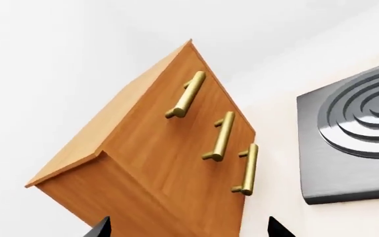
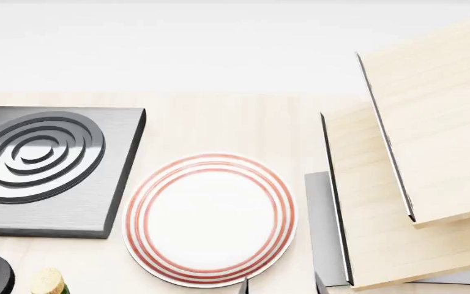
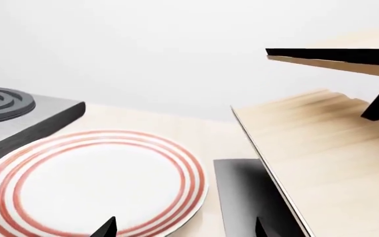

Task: Pick up the akita bowl and put it on the plate.

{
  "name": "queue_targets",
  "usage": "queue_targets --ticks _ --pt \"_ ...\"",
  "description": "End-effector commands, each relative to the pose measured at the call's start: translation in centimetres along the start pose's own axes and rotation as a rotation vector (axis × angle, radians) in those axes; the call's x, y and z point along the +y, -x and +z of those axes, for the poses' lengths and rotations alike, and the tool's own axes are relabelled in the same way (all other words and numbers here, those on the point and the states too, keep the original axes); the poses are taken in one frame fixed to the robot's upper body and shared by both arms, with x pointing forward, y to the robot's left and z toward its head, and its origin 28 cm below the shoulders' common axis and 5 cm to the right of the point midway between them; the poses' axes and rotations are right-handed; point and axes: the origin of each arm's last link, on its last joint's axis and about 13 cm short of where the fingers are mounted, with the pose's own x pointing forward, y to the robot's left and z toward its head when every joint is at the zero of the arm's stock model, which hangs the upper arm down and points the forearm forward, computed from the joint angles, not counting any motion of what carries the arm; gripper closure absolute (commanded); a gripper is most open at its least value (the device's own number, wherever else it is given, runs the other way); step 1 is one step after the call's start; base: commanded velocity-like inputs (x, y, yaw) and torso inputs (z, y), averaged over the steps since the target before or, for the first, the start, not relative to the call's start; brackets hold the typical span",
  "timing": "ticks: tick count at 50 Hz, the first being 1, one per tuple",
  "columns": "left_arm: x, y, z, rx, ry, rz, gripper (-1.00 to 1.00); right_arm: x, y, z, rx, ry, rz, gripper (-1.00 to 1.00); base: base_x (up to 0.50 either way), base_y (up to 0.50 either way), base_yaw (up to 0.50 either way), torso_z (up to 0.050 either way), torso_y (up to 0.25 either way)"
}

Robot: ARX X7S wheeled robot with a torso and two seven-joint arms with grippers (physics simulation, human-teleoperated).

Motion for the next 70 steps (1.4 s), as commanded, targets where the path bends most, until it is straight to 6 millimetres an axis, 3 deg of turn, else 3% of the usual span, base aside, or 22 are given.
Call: queue_targets --ticks 1,8,30,70 --pt "-0.7 0.2 0.7 0.106 -0.01 -0.133 -1.0 0.1 -0.1 -0.4 0.012 0.004 0.005 -1.0 0.0 0.0 0.0 0.0 0.0" --pt "-0.7 0.2 1.2 0.128 0.04 -0.188 -1.0 0.1 -0.2 -0.6 0.021 0.003 -0.001 -1.0 0.0 0.0 0.0 0.0 0.0" --pt "0.0 -0.3 -0.7 0.313 0.118 -0.269 -1.0 0.2 -0.4 -1.1 0.038 -0.001 -0.004 -1.0 0.0 0.0 0.0 0.0 0.0" --pt "-1.2 0.5 -3.2 0.404 0.052 -0.388 -1.0 0.6 -0.6 -1.6 0.06 -0.001 0.006 -1.0 0.0 0.0 0.0 0.0 0.0"
